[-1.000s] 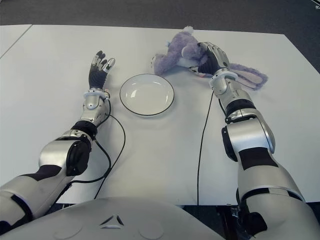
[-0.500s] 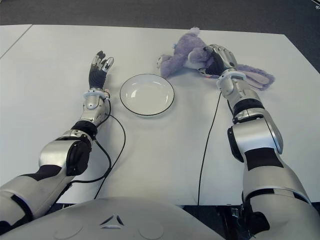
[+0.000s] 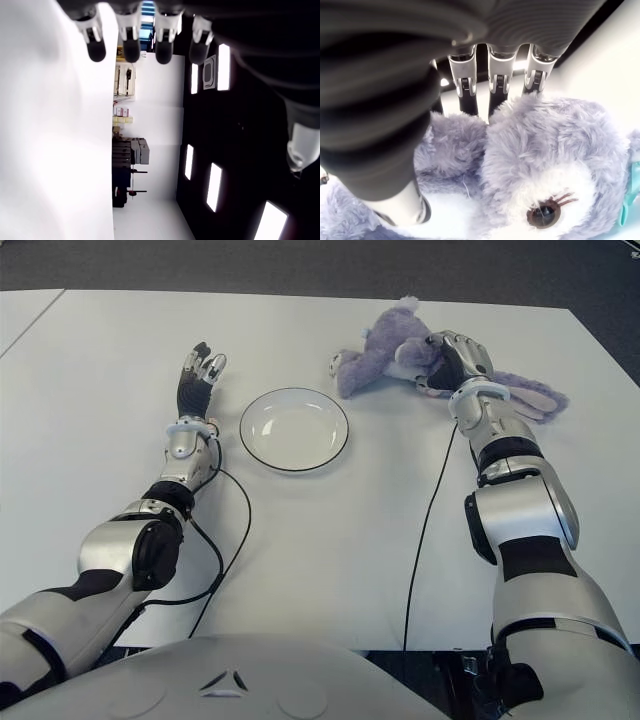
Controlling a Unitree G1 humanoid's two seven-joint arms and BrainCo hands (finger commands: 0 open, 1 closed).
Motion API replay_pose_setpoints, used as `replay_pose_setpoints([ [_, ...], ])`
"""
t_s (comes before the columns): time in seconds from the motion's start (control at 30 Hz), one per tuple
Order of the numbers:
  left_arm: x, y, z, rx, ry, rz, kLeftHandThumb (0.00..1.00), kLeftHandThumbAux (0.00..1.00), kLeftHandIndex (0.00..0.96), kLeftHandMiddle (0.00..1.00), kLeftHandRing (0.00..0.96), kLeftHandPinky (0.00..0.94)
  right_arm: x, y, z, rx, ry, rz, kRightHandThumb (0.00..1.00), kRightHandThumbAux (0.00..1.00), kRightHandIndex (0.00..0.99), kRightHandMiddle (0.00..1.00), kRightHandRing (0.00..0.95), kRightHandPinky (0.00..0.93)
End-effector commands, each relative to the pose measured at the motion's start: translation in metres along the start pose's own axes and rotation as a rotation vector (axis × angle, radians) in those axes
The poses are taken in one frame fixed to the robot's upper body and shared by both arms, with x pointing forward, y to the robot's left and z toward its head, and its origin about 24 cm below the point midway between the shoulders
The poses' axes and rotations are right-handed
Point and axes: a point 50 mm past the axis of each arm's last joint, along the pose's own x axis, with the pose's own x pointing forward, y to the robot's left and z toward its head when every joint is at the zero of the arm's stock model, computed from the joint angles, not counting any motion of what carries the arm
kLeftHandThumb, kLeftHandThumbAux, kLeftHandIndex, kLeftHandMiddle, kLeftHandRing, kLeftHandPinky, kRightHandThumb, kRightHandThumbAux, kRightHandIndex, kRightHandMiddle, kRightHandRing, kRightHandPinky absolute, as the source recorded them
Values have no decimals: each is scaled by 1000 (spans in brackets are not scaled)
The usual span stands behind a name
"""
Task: Put the doll into the plate.
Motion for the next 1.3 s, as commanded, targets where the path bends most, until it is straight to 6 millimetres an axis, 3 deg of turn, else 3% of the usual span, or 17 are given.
replay_pose_setpoints([
  [0.03,-76,20,-100,-26,455,77,0,495,109,81,67,66,-15,36,-16,46,155,155,373,792,232,212,193,230],
  [0.27,-78,21,-102,-38,460,81,0,495,101,78,65,65,-18,54,-8,111,175,160,479,761,229,244,244,304],
  [0.57,-80,22,-103,-41,466,86,0,494,91,76,63,62,-19,62,3,179,148,125,600,728,262,322,332,392],
  [0.87,-80,21,-104,-27,470,87,0,496,83,77,64,59,-23,71,9,253,136,80,705,722,413,455,470,503],
  [1.0,-79,20,-103,-40,456,82,0,498,81,77,64,62,-27,78,15,278,116,66,800,698,399,483,541,567],
  [1.3,-78,18,-103,-14,478,84,0,516,85,86,74,71,-29,82,21,327,72,75,833,688,390,550,675,700],
])
